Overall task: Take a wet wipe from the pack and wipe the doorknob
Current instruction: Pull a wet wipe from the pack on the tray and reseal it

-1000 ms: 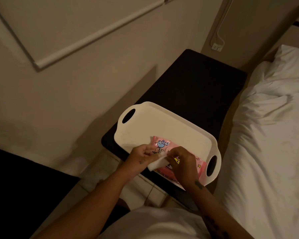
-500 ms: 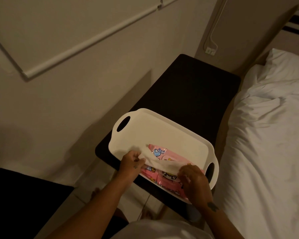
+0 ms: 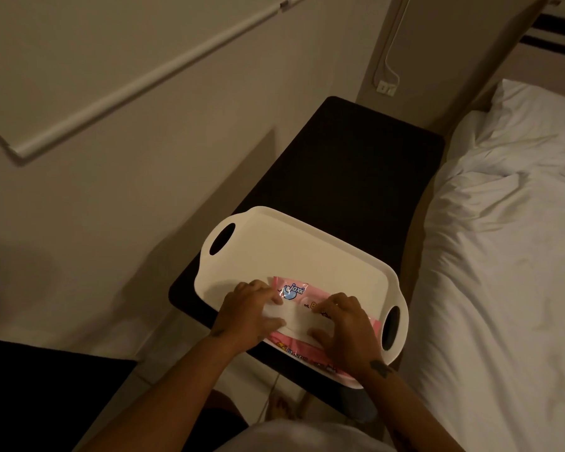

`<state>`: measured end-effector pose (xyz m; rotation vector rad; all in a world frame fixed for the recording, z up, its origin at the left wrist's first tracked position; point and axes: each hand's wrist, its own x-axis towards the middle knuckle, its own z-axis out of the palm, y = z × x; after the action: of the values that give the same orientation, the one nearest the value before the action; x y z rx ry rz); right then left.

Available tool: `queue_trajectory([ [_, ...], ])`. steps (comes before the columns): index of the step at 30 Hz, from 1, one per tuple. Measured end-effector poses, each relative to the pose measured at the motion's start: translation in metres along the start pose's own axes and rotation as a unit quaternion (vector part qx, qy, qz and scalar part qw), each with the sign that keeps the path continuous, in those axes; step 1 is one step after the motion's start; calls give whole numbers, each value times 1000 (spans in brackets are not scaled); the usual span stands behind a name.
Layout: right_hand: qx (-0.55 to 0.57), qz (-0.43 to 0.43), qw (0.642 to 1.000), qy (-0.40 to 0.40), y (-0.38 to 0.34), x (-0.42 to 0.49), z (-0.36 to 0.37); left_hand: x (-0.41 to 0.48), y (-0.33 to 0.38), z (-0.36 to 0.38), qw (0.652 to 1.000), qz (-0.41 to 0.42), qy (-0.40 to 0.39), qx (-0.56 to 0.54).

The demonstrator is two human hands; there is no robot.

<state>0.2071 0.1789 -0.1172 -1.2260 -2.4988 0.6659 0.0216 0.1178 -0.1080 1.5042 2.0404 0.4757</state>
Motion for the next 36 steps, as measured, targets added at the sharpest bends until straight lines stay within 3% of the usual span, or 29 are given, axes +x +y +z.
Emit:
queue_trajectory([
  [4, -7, -22, 999, -39, 1, 1, 0, 0, 2, 1, 998, 15, -36, 50],
  [13, 22, -13, 999, -26, -1, 8, 3, 5, 6, 4, 996, 26, -10, 84],
  [22, 174, 54, 983, 37, -10, 18, -13, 6, 7, -5, 997, 63, 25, -42],
  [28, 264, 98, 959, 25, -19, 31, -31, 9, 11, -14, 995, 35, -49, -82],
  [36, 331, 88, 939, 10, -15, 44, -54, 11, 21, -31, 981, 30, 28, -191],
])
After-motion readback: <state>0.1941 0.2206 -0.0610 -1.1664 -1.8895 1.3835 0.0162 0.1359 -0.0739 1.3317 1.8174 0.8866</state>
